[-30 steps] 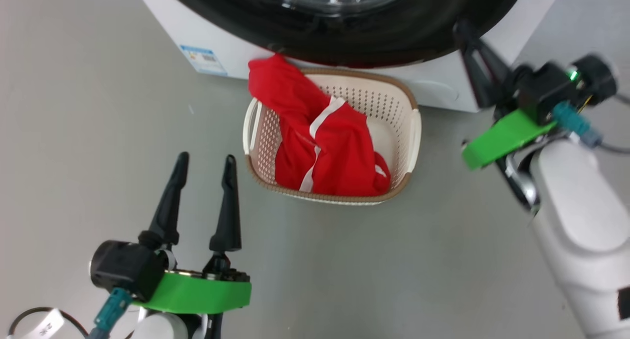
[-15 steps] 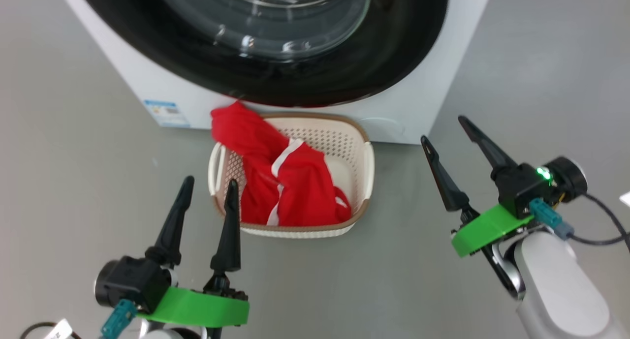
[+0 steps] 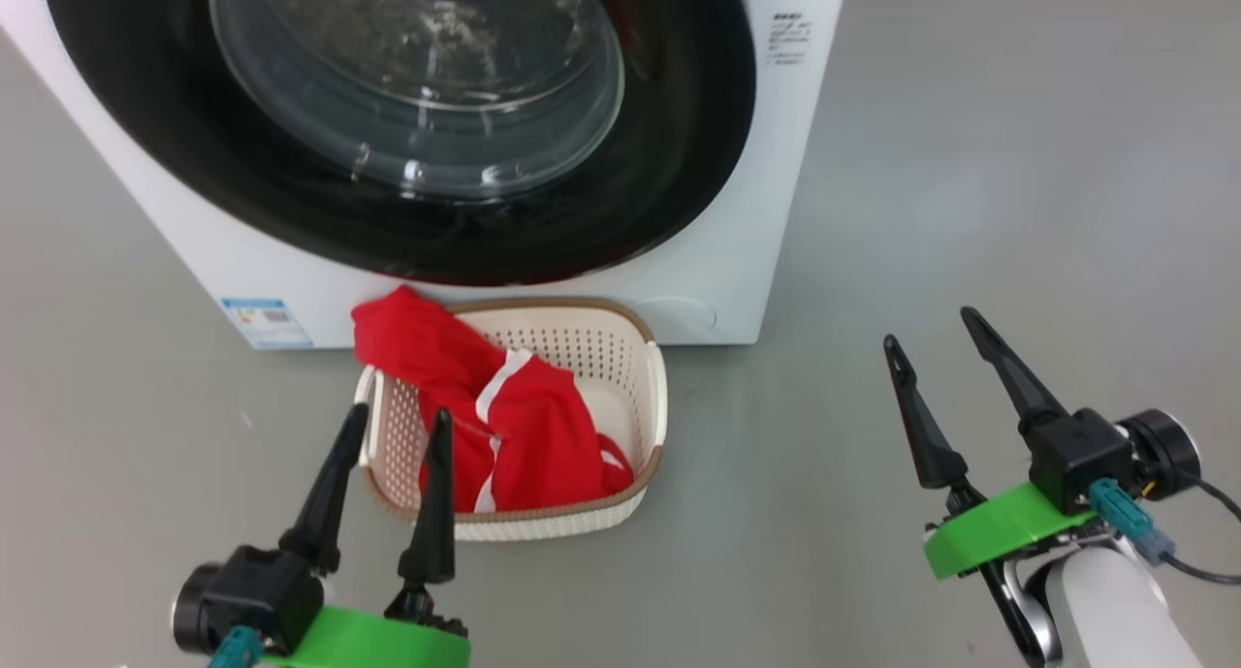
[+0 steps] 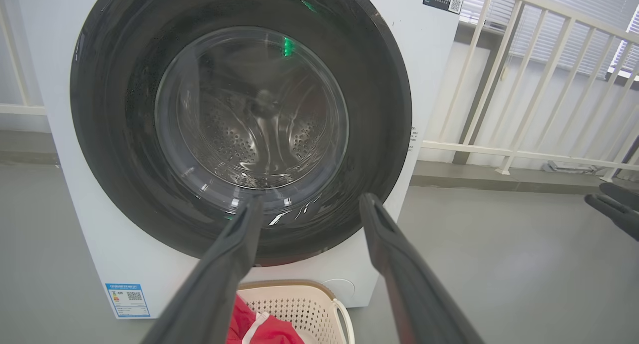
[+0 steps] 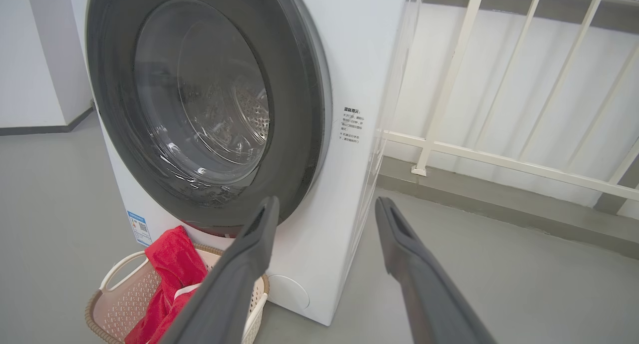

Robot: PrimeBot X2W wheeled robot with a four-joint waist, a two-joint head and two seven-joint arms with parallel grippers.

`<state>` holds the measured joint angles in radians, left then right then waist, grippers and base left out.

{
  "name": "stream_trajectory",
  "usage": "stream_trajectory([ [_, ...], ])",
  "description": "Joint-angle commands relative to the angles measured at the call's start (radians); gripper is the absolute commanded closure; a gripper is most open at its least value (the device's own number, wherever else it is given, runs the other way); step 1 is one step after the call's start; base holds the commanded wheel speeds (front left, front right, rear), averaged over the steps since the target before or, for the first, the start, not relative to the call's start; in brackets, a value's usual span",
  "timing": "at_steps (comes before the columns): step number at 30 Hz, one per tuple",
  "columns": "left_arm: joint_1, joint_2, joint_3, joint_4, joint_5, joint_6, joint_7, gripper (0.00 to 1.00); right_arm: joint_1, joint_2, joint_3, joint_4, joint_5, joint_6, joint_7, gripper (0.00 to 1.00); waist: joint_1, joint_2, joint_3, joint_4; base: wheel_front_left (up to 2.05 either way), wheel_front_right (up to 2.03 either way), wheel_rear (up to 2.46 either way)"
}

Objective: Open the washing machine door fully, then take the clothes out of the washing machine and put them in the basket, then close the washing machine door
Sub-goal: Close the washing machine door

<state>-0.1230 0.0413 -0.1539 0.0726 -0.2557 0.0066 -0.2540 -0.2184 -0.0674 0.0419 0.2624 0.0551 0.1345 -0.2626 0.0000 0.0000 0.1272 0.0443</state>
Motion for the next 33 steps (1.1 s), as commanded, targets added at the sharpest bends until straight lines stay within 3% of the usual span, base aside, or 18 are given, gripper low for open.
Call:
stream_trajectory([
  [1,0.002,0.009,0.041,-0.018,0.019,-0.01,-0.008,0.0,0.016,0.006,0.003,-0.046,-0.015,-0.004,0.001,0.0,0.0,0.0,-0.036,-0.027,0.0,0.0,0.0],
  [14,0.079,0.009,0.077,-0.005,0.072,-0.026,-0.008,0.0,0.175,0.016,-0.053,-0.192,-0.015,-0.004,0.001,0.0,0.0,0.0,-0.116,-0.046,0.0,0.0,0.0],
  [22,0.106,0.013,0.084,-0.007,0.099,-0.047,-0.008,0.0,0.292,0.017,-0.115,-0.296,0.023,-0.004,0.001,0.0,0.0,0.0,-0.151,-0.017,0.0,0.0,0.0],
  [33,0.137,0.014,0.095,0.002,0.119,-0.054,-0.008,0.0,0.362,0.017,-0.141,-0.337,0.041,-0.004,0.001,0.0,0.0,0.0,-0.164,-0.003,0.0,0.0,0.0],
])
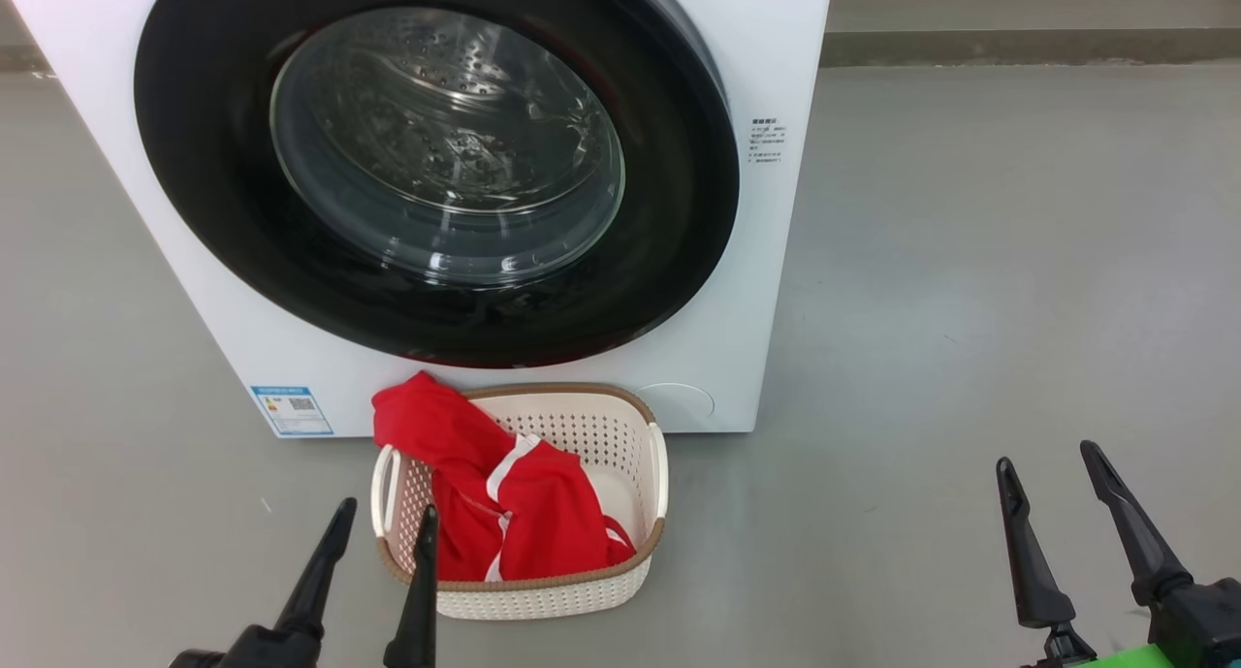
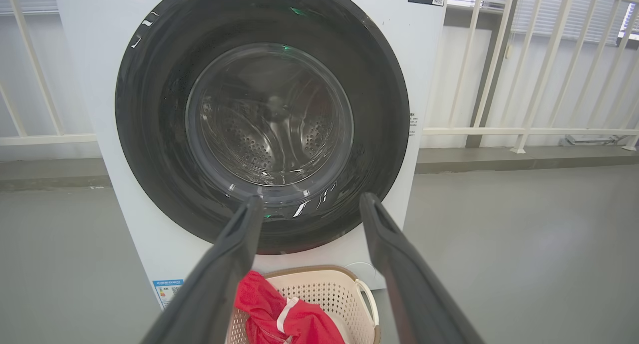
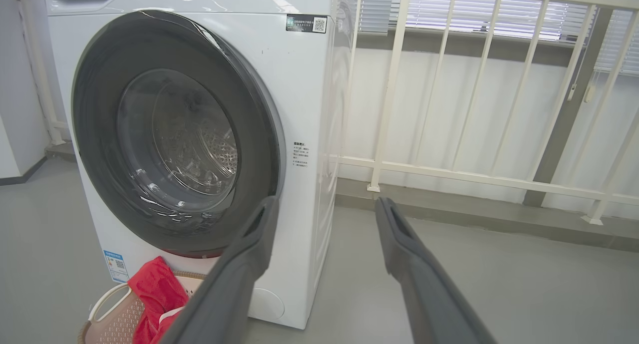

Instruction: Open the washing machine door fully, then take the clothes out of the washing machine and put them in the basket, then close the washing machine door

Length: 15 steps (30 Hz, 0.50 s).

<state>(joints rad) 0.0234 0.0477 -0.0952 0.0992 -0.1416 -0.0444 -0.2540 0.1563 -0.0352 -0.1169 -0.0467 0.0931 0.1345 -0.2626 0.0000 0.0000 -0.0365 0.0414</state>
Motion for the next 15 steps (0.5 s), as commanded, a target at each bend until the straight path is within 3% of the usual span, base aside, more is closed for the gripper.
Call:
stream_trajectory([
  [1,-0.007,0.007,0.037,-0.024,0.005,-0.004,-0.008,0.0,-0.009,-0.015,0.016,-0.031,0.005,-0.004,0.001,0.0,0.0,0.0,-0.001,0.001,0.0,0.0,0.0],
  [15,-0.008,0.005,0.034,-0.016,0.007,-0.014,-0.008,0.0,0.006,-0.015,0.003,-0.036,0.011,-0.004,0.001,0.0,0.0,0.0,-0.005,0.012,0.0,0.0,0.0],
])
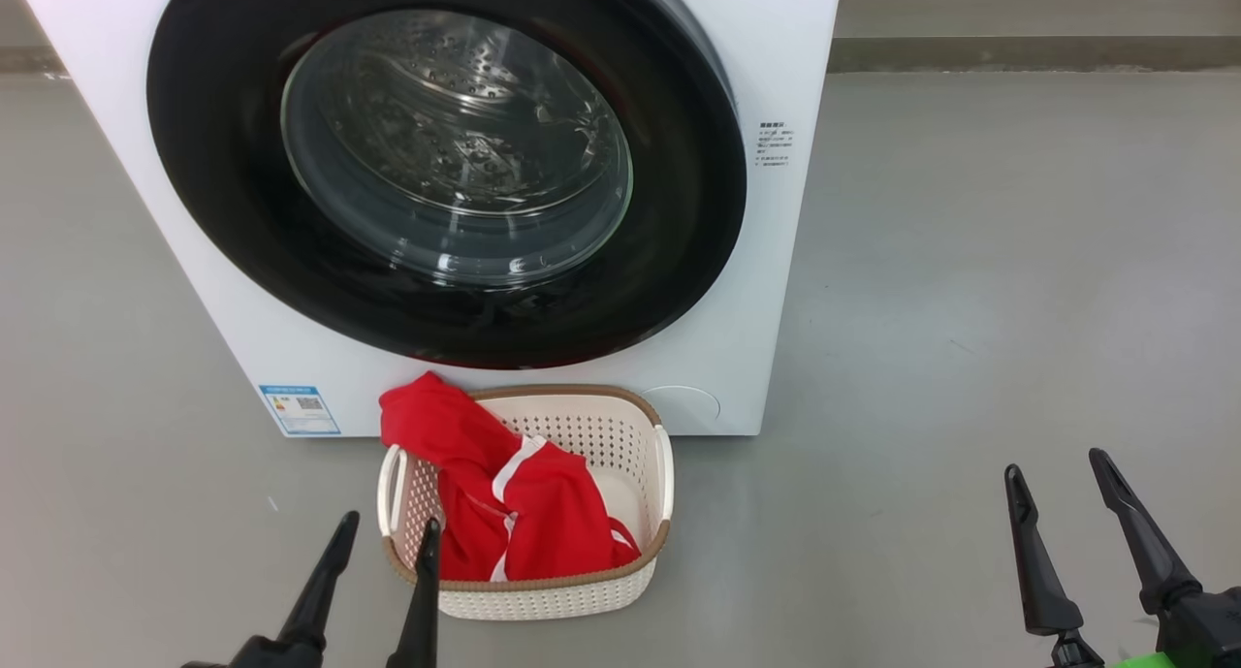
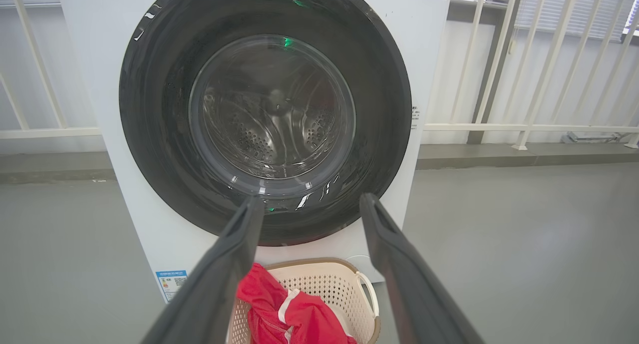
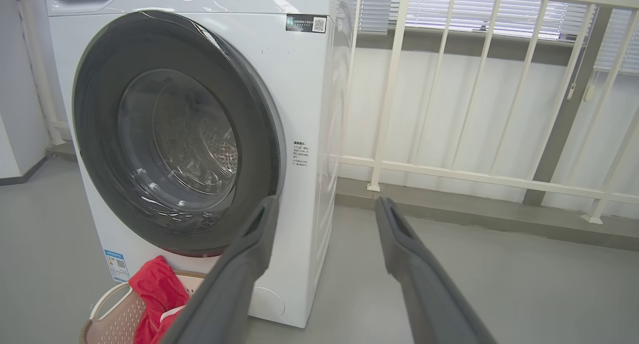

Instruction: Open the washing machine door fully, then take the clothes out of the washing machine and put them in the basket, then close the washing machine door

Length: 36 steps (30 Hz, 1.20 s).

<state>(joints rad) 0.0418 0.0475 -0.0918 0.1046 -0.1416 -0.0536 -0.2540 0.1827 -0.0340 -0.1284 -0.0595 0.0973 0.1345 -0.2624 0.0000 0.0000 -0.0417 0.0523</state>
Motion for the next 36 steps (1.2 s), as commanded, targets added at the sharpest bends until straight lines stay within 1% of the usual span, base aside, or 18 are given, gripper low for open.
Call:
stream_trajectory([
  [1,-0.026,0.005,0.031,-0.022,0.007,-0.004,-0.008,0.0,-0.021,-0.016,0.015,-0.023,0.007,-0.004,0.001,0.0,0.0,0.0,0.001,0.001,0.0,0.0,0.0],
  [7,-0.023,0.009,0.029,-0.029,0.029,-0.008,-0.008,0.0,-0.013,-0.016,0.016,-0.003,0.001,-0.004,0.001,0.0,0.0,0.0,-0.001,0.01,0.0,0.0,0.0],
  [8,0.0,0.001,-0.004,0.002,0.019,-0.001,0.0,1.0,0.0,0.001,0.001,0.024,0.0,0.0,0.0,1.0,0.0,0.0,-0.001,0.009,0.0,0.0,0.0],
  [12,0.004,-0.003,-0.008,0.051,0.011,-0.001,0.01,1.0,-0.001,0.013,0.012,0.076,0.007,0.0,0.001,1.0,0.0,0.0,-0.001,0.009,0.0,0.0,0.0],
  [14,0.001,-0.003,-0.004,0.055,-0.013,-0.002,0.016,1.0,-0.005,0.013,0.012,0.08,0.031,0.0,0.007,1.0,0.0002,0.0,0.0,0.008,0.0,0.0,0.0],
  [18,-0.003,-0.003,0.003,0.056,-0.06,-0.004,0.028,1.0,-0.014,0.012,0.012,0.086,0.08,0.0,0.02,1.0,0.0023,0.0,0.0,0.006,0.0,0.0,0.0],
  [23,-0.009,-0.003,0.012,0.06,-0.12,-0.008,0.042,1.0,-0.025,0.01,0.012,0.095,0.14,0.0,0.035,1.0,0.0002,0.0,0.003,0.004,0.0,0.0,0.0],
  [36,-0.025,-0.002,0.033,0.069,-0.274,-0.015,0.079,1.0,-0.057,0.007,0.012,0.12,0.297,-0.001,0.074,1.0,0.0,0.0,0.008,-0.003,0.0,0.0,0.0],
])
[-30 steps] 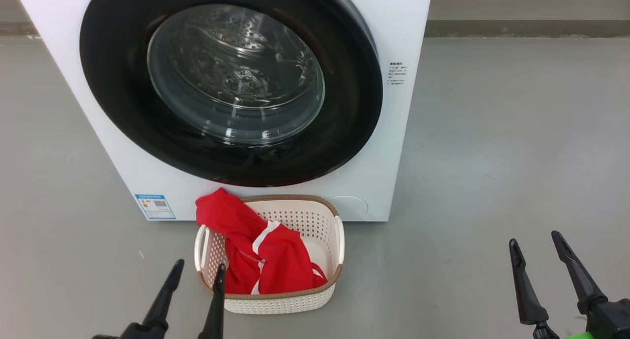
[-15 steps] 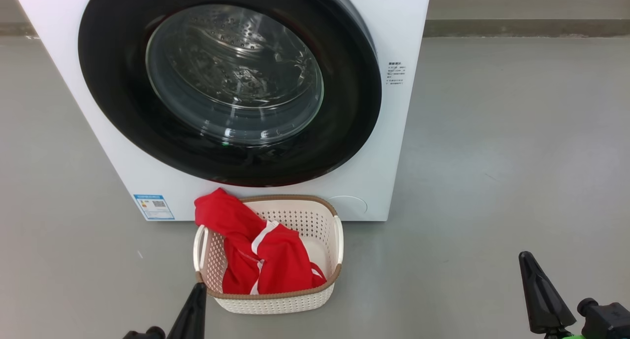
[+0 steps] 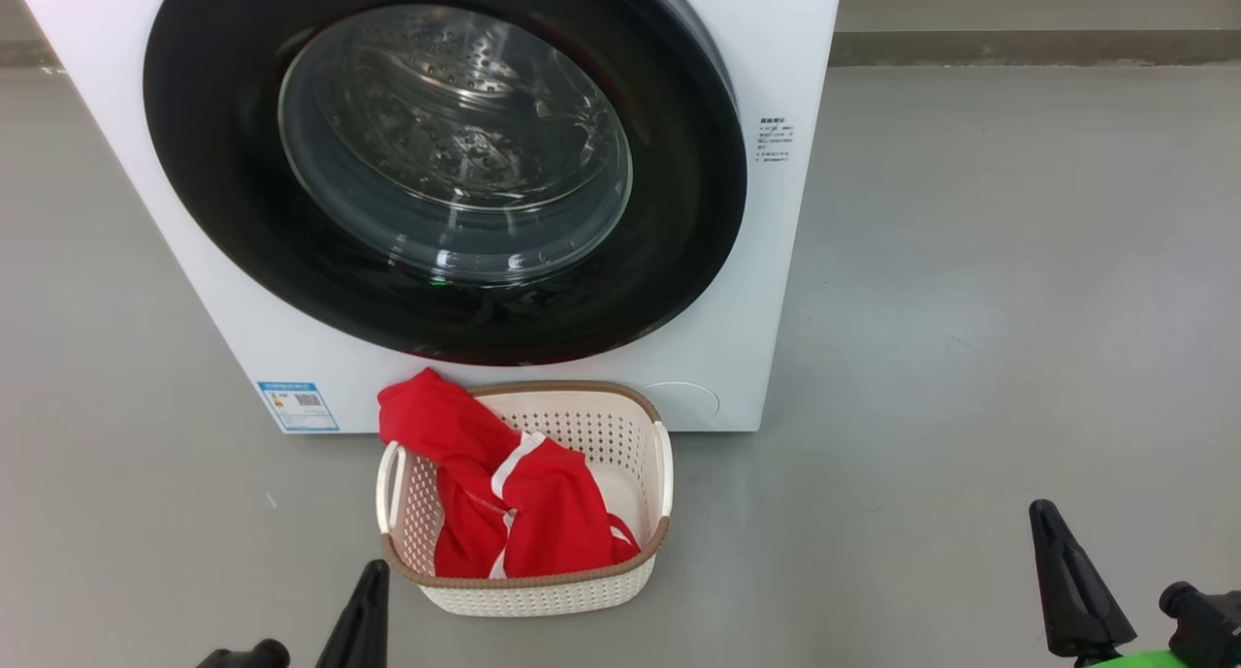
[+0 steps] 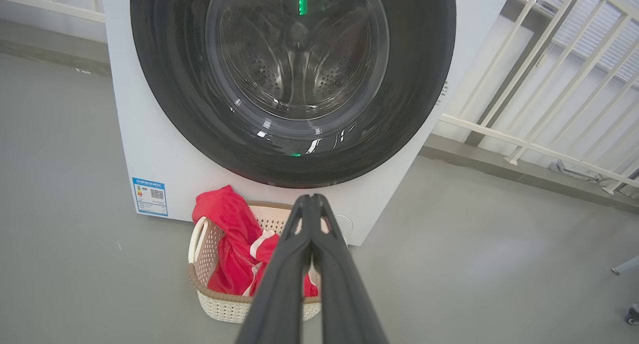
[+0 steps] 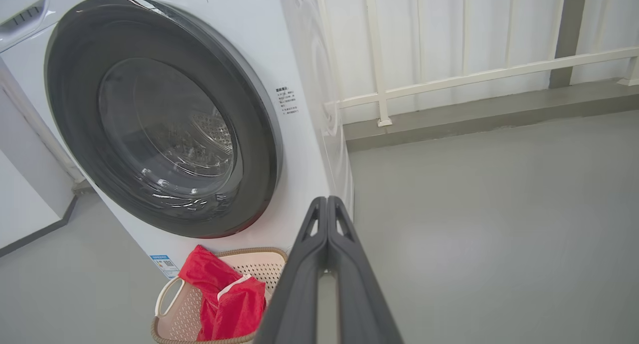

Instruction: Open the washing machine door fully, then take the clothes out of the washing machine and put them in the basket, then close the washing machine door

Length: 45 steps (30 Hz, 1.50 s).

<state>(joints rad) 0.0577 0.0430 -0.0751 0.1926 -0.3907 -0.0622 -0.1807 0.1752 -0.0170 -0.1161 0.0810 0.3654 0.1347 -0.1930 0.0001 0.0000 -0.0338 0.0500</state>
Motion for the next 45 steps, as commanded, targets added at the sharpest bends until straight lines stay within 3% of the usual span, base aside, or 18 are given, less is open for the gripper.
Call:
stream_trajectory([
  [1,-0.042,0.002,0.018,-0.019,-0.037,-0.007,0.008,1.0,-0.051,-0.01,0.0,-0.019,0.041,-0.001,0.007,1.0,-0.0001,0.0,0.001,-0.001,0.0,0.0,0.0],
  [45,-0.097,0.005,0.094,0.013,-0.559,-0.034,0.135,1.0,-0.154,-0.02,0.001,0.062,0.573,-0.002,0.14,1.0,-0.0001,0.0,0.017,-0.023,0.0,0.0,0.0],
])
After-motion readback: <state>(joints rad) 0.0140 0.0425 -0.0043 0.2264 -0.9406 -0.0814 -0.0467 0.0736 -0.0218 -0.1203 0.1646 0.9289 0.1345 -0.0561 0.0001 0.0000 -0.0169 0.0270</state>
